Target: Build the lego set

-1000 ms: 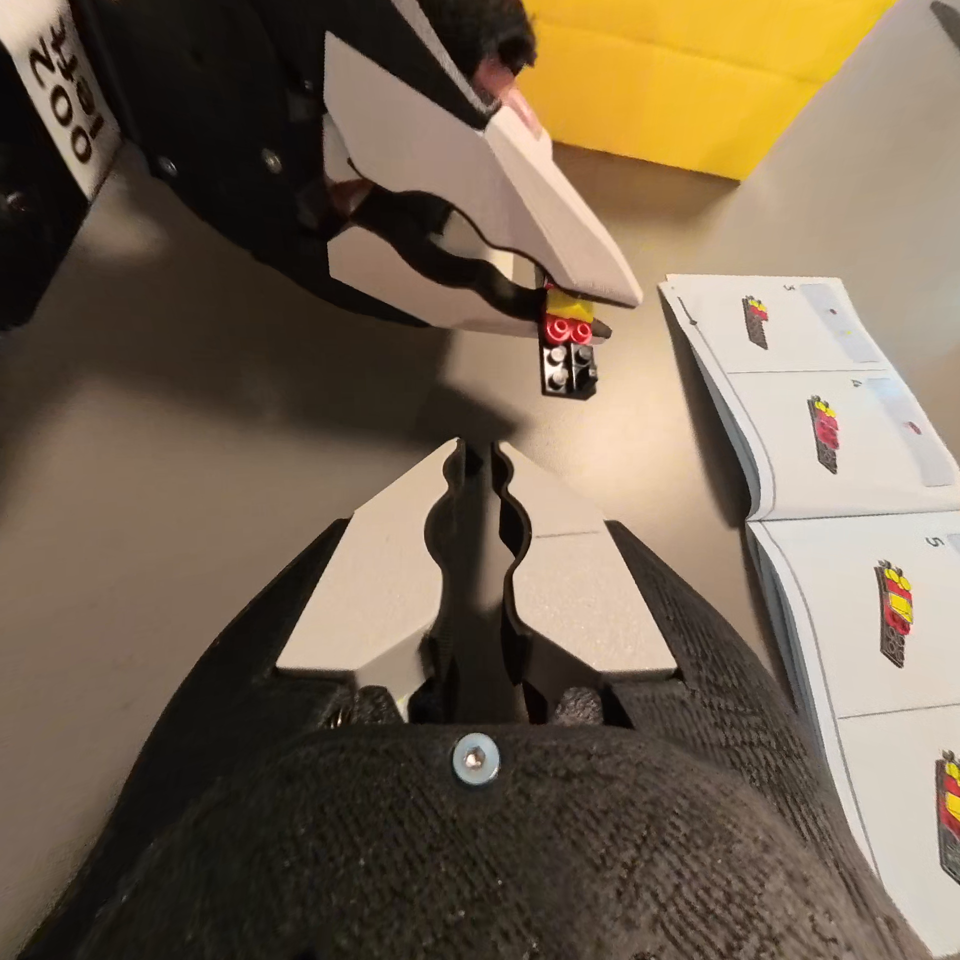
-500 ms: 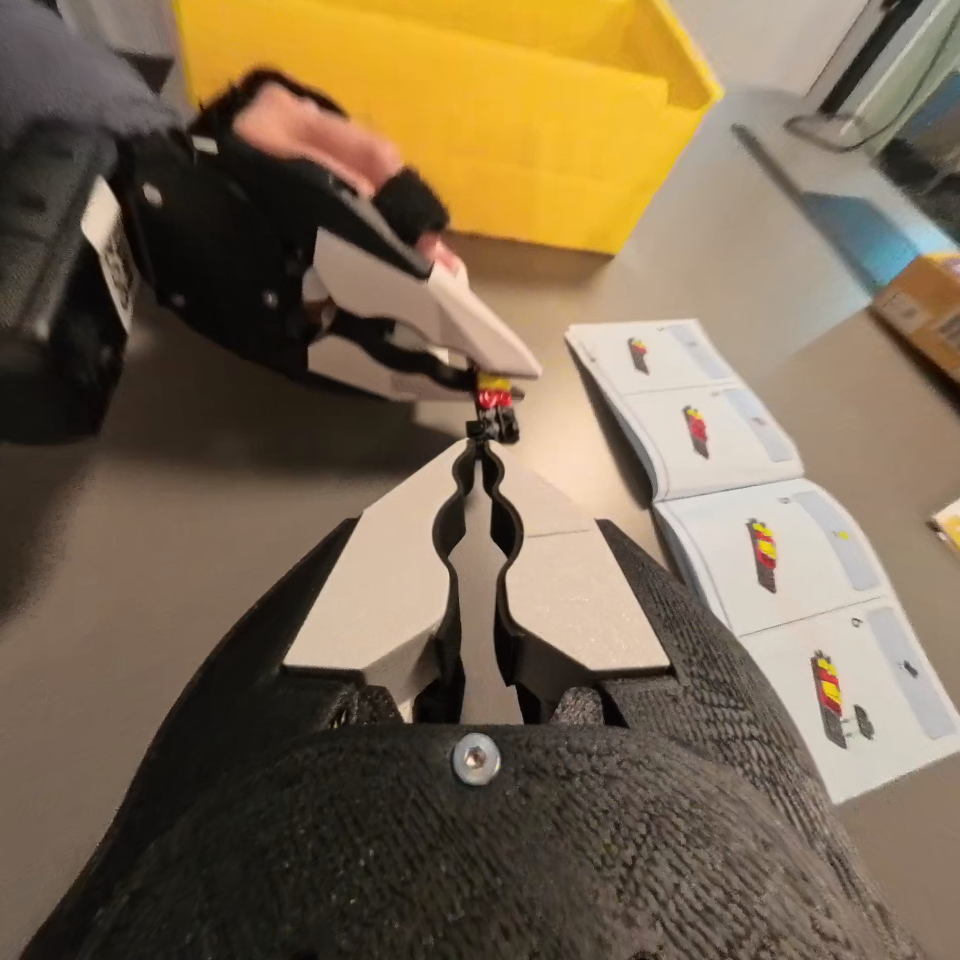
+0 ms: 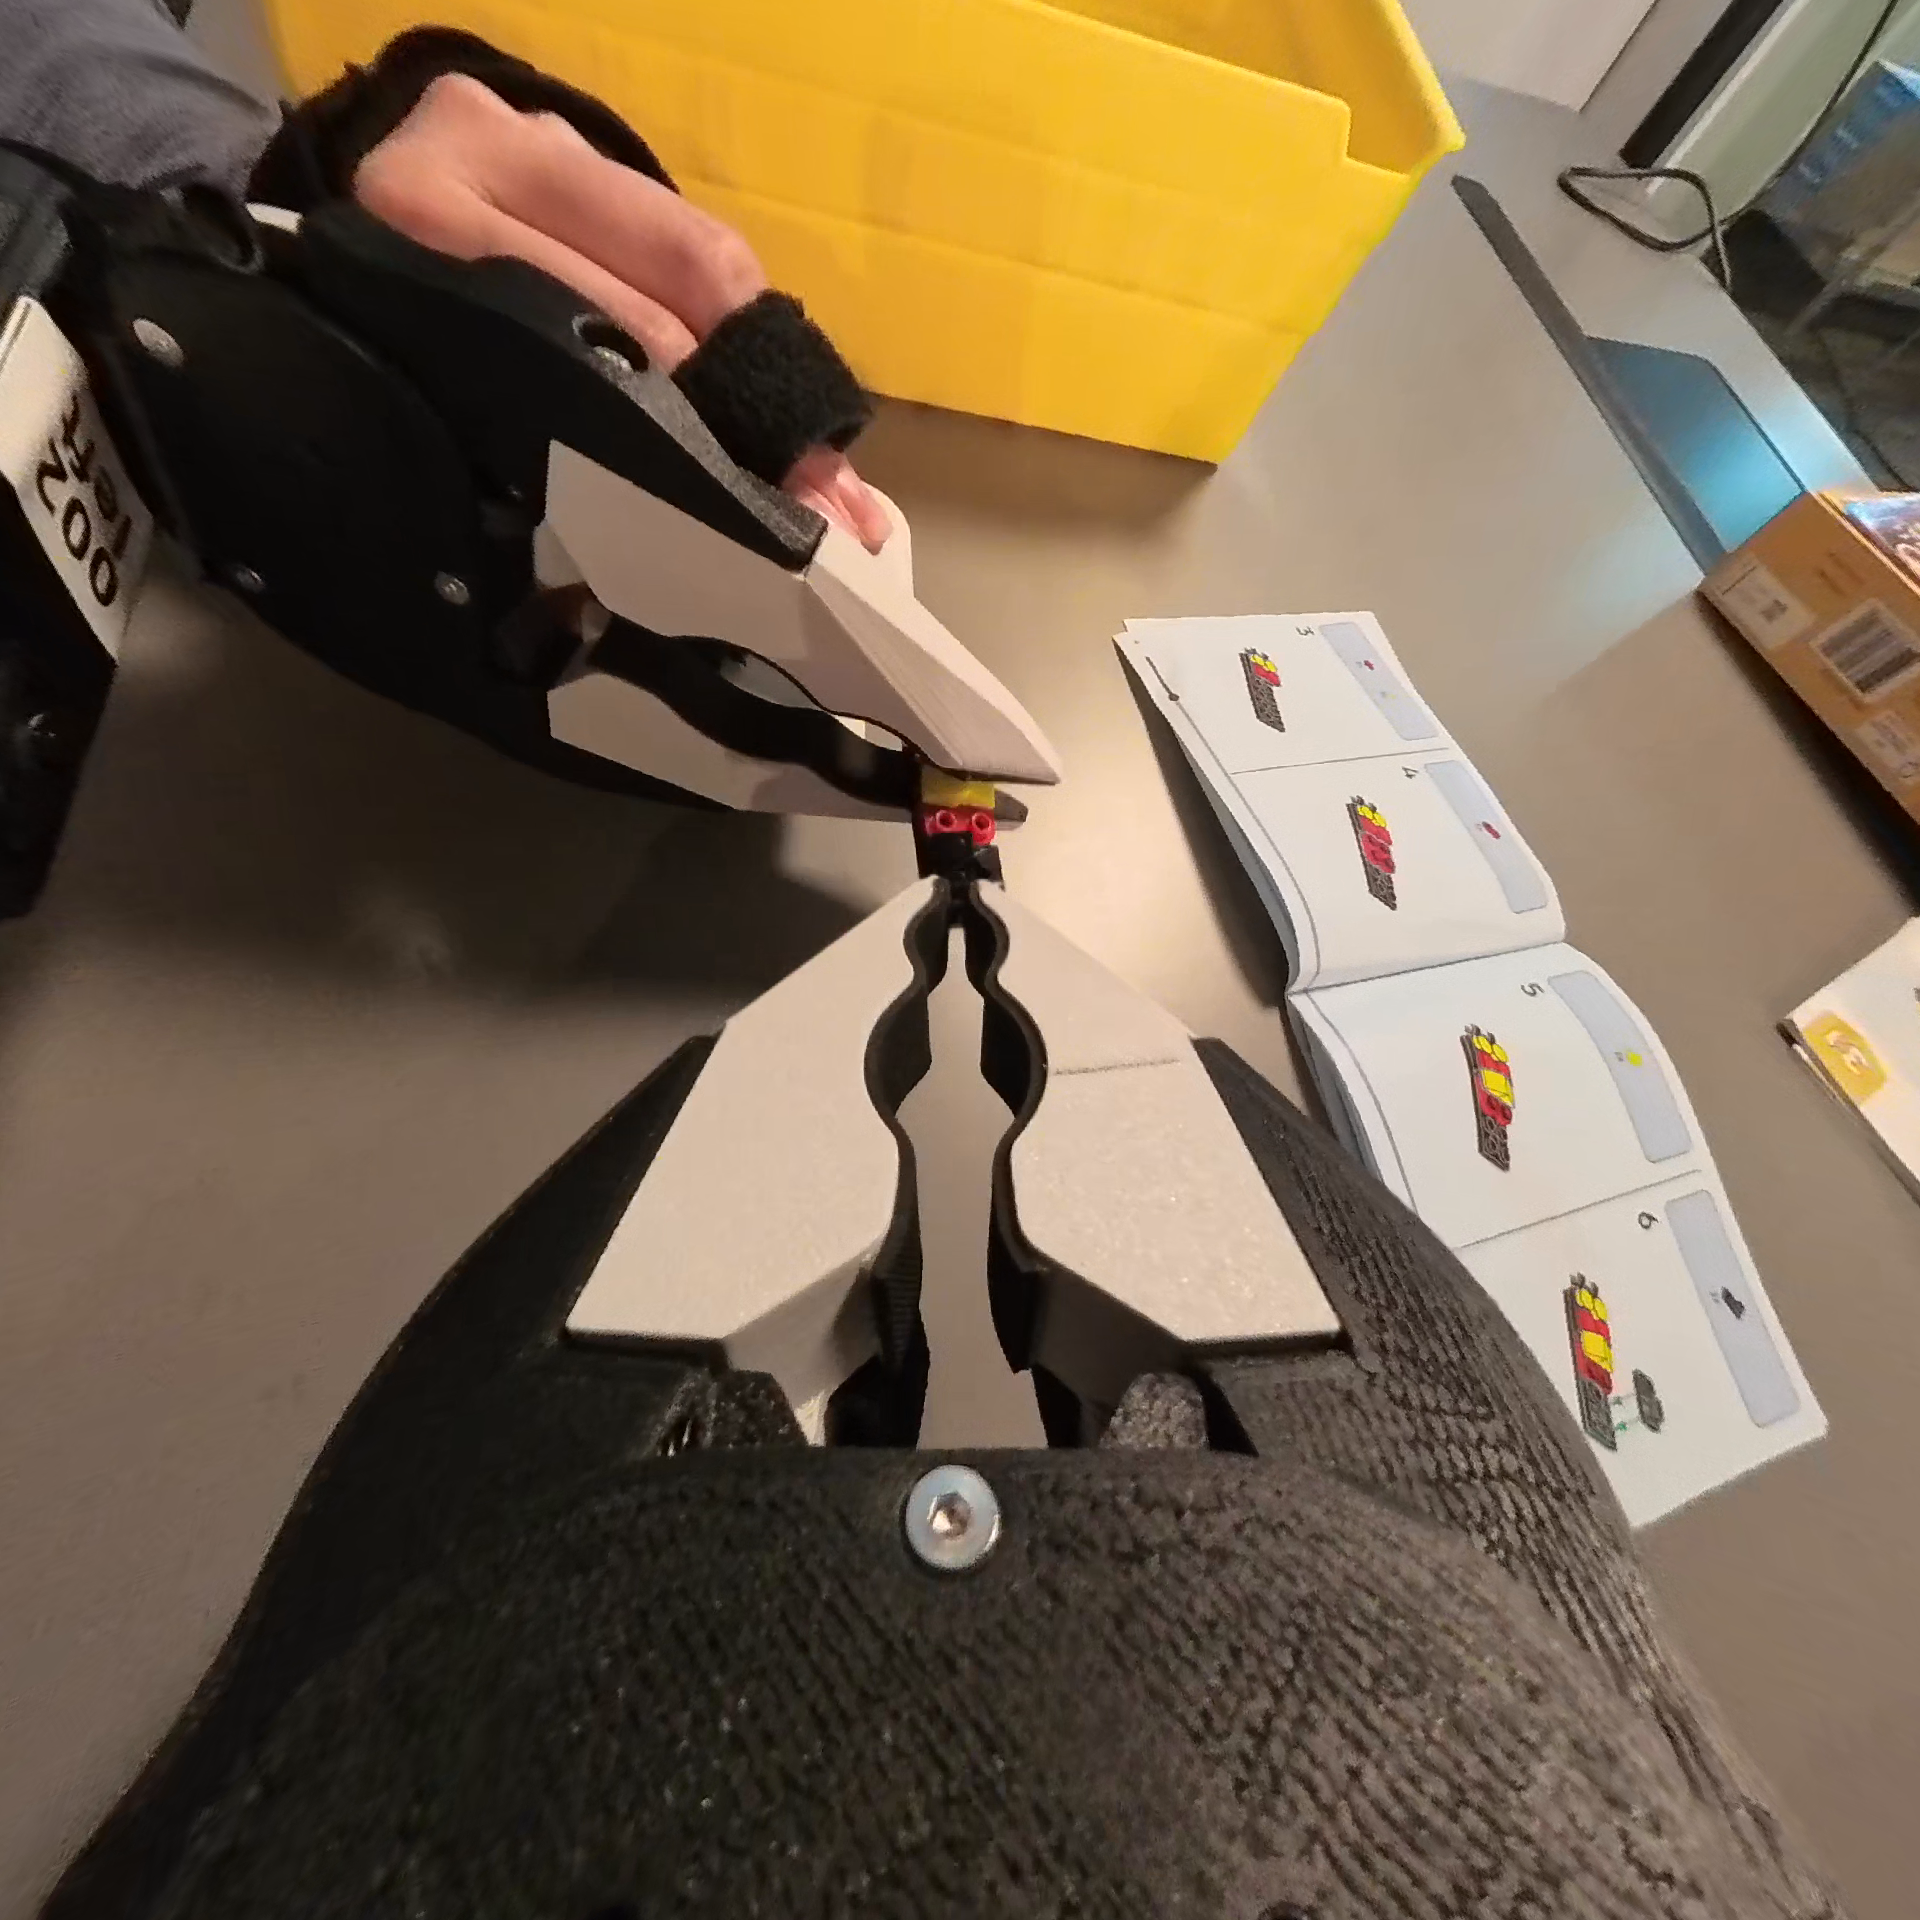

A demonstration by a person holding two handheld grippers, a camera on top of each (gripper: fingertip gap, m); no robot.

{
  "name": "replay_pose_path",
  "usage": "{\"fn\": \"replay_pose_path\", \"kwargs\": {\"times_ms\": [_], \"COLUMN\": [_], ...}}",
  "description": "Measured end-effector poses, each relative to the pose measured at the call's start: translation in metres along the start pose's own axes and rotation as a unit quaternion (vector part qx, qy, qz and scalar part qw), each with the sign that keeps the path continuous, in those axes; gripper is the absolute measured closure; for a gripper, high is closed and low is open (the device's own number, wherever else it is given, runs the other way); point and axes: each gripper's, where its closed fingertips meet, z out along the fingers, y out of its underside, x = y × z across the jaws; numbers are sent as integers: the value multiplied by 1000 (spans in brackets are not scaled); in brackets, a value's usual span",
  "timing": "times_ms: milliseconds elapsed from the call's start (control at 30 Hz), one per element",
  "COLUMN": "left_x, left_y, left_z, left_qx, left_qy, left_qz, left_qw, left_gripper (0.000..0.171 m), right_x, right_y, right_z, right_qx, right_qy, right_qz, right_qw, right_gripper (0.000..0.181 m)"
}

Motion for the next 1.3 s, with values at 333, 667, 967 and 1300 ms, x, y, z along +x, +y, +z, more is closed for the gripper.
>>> {"fn": "replay_pose_path", "kwargs": {"times_ms": [333, 667, 967, 1300], "left_x": [3, 6, 13, 14], "left_y": [-1, 1, 17, 14], "left_z": [1, 1, 6, 5], "left_qx": [5, 1, -33, -21], "left_qy": [8, 22, 46, 51], "left_qz": [-6, -23, -30, -35], "left_qw": [1000, 1000, 998, 998], "left_gripper": [160, 160, 160, 160], "right_x": [1, 3, 5, -45], "right_y": [1, 0, 18, 39], "right_z": [1, -1, -3, -33], "right_qx": [-9, -7, -20, 1], "right_qy": [19, 48, 72, -98], "right_qz": [-21, -51, -74, 94], "right_qw": [1000, 998, 994, 991], "right_gripper": [177, 163, 158, 162]}}
